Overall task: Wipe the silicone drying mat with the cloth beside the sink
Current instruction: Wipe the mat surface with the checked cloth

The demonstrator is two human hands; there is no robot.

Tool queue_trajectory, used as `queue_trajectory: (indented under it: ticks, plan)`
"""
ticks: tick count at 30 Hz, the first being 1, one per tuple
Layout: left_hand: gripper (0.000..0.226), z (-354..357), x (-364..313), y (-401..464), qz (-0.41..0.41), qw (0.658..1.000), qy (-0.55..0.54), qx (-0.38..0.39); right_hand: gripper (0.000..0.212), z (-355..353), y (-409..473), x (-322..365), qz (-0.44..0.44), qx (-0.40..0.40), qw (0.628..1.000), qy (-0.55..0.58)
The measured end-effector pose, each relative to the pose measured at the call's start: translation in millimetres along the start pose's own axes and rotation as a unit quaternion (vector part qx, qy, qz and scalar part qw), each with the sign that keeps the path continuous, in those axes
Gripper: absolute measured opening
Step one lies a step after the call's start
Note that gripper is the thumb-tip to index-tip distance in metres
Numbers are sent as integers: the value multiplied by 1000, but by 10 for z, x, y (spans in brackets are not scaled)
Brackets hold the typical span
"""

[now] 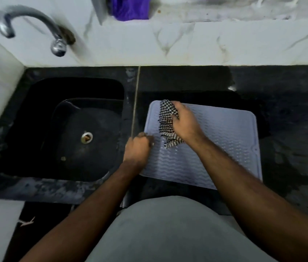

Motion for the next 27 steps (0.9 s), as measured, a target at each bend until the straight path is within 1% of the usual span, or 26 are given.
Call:
queue_trajectory:
  ticks: [2,4,8,10,12,14,16,18,19,21,22,24,26,27]
  plan:
    - [28,-8,36,-11,15,1000,7,-11,48,184,101,43,14,11,1000,18]
    - [31,45,83,5,25,1000,9,-4,49,279,140,50,22,10,999,21]
    - [36,127,110,76,50,996,-30,61,52,400,171,-43,55,7,996,71]
    - [38,123,109,109,61,994,-39,85,53,502,98,-75,51,24,997,49]
    - [37,126,137,120,64,992,-56,92,57,637,12,-143,40,45,998,14]
    - [37,154,163,116,68,990,-74,99,60,693,-29,-182,23,42,999,-6]
    - [39,185,174,109,78,988,-77,108,56,701,-18,-115,-9,46,998,-43]
    - [44,217,178,105,86,987,-66,118,49,764,28,-42,-41,69,993,-82]
    - [46,231,176,101,88,987,-59,124,42,798,31,-33,-51,72,990,-109]
    - [50,235,168,99,92,986,-52,130,23,849,33,-12,-48,65,991,-110]
    - [51,238,165,105,95,985,-53,133,21,870,37,11,-53,55,988,-135]
    - [53,245,172,128,99,982,-55,149,21,978,53,90,-70,74,983,-154]
    - [56,249,179,144,106,980,-51,161,17,994,106,162,-39,62,987,-146]
    - [57,242,183,147,109,979,-47,164,16,972,145,201,-22,40,988,-146]
Point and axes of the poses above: each hand's wrist, its own y-axis towards the middle knuckle, its own z-axis out of the palm, x = y × z, the point moved 6 cm from there along y, towards the middle knuckle, and after that the axes turned 8 degrees about y, right-handed, at the moved point
